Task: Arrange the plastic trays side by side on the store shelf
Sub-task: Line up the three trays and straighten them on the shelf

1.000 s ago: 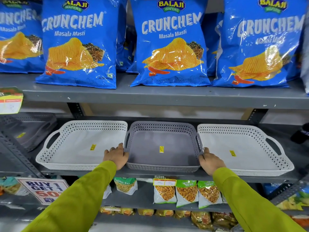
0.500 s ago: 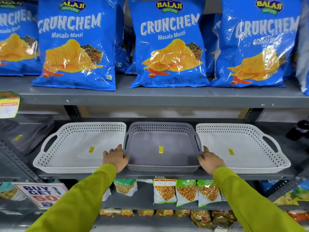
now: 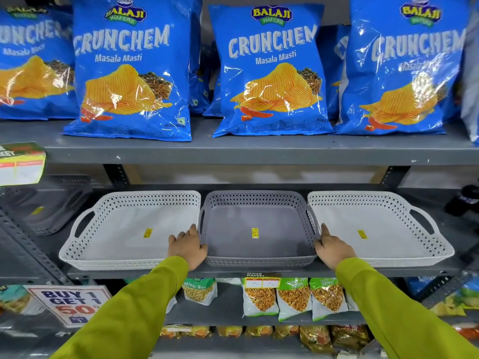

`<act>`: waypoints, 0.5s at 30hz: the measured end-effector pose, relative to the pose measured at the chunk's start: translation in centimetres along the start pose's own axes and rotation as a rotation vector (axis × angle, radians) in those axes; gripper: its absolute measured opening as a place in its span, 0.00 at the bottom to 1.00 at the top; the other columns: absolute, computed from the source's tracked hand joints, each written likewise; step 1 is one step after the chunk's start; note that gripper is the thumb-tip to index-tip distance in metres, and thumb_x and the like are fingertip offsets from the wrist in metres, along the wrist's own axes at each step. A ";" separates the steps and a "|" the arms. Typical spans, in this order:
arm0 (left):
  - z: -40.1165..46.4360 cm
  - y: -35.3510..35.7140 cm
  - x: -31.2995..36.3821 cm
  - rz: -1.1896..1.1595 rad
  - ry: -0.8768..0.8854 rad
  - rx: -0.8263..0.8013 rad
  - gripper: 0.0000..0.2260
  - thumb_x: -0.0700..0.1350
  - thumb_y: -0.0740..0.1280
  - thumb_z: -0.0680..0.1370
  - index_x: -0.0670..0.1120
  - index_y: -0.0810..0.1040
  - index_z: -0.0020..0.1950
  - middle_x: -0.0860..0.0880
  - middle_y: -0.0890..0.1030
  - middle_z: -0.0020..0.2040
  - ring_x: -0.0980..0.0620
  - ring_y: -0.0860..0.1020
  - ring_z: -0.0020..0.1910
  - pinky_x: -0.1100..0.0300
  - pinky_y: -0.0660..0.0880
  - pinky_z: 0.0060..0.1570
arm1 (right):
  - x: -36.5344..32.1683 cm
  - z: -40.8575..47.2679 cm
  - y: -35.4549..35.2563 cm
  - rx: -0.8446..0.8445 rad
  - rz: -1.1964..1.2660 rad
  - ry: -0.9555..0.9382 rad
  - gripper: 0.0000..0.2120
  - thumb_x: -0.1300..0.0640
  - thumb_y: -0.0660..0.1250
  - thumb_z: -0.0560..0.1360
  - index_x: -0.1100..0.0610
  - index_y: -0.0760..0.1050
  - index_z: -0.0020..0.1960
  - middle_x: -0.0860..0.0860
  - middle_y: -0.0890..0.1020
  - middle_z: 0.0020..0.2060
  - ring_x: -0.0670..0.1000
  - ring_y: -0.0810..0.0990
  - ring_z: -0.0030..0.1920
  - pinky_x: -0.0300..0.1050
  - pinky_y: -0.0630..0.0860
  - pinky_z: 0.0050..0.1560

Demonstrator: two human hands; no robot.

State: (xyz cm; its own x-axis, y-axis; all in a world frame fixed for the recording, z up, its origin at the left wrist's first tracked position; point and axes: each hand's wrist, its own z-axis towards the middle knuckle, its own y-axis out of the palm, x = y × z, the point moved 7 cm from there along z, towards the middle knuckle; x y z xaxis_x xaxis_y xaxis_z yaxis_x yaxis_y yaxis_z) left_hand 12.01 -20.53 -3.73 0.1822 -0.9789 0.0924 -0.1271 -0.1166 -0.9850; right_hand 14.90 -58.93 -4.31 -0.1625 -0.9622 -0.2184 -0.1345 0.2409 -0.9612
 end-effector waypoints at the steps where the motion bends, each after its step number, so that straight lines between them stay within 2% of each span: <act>1: 0.0 0.0 0.0 -0.002 0.002 0.003 0.30 0.52 0.56 0.76 0.40 0.55 0.75 0.42 0.76 0.65 0.42 0.72 0.65 0.47 0.64 0.64 | 0.0 0.0 0.0 0.003 -0.005 -0.003 0.31 0.49 0.52 0.80 0.57 0.46 0.79 0.61 0.77 0.64 0.62 0.77 0.61 0.54 0.74 0.57; 11: 0.2 0.2 0.1 -0.030 -0.022 -0.018 0.31 0.53 0.57 0.75 0.40 0.55 0.75 0.42 0.75 0.67 0.42 0.72 0.66 0.46 0.64 0.65 | -0.1 0.0 0.0 -0.003 -0.017 0.009 0.31 0.49 0.52 0.81 0.57 0.46 0.79 0.60 0.79 0.63 0.62 0.78 0.59 0.54 0.74 0.56; 15: -0.1 0.0 -0.1 -0.024 -0.034 0.028 0.29 0.54 0.55 0.77 0.40 0.58 0.73 0.43 0.76 0.66 0.42 0.73 0.64 0.45 0.64 0.64 | 0.1 0.1 0.0 0.032 0.008 0.033 0.31 0.47 0.50 0.81 0.58 0.46 0.79 0.59 0.79 0.62 0.61 0.79 0.59 0.53 0.74 0.56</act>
State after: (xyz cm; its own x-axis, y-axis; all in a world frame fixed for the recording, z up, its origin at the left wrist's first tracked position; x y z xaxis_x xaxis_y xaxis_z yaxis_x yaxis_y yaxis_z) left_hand 11.85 -20.42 -3.75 0.2177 -0.9696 0.1118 -0.0949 -0.1350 -0.9863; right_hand 14.94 -59.03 -4.38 -0.1957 -0.9554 -0.2211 -0.1019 0.2440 -0.9644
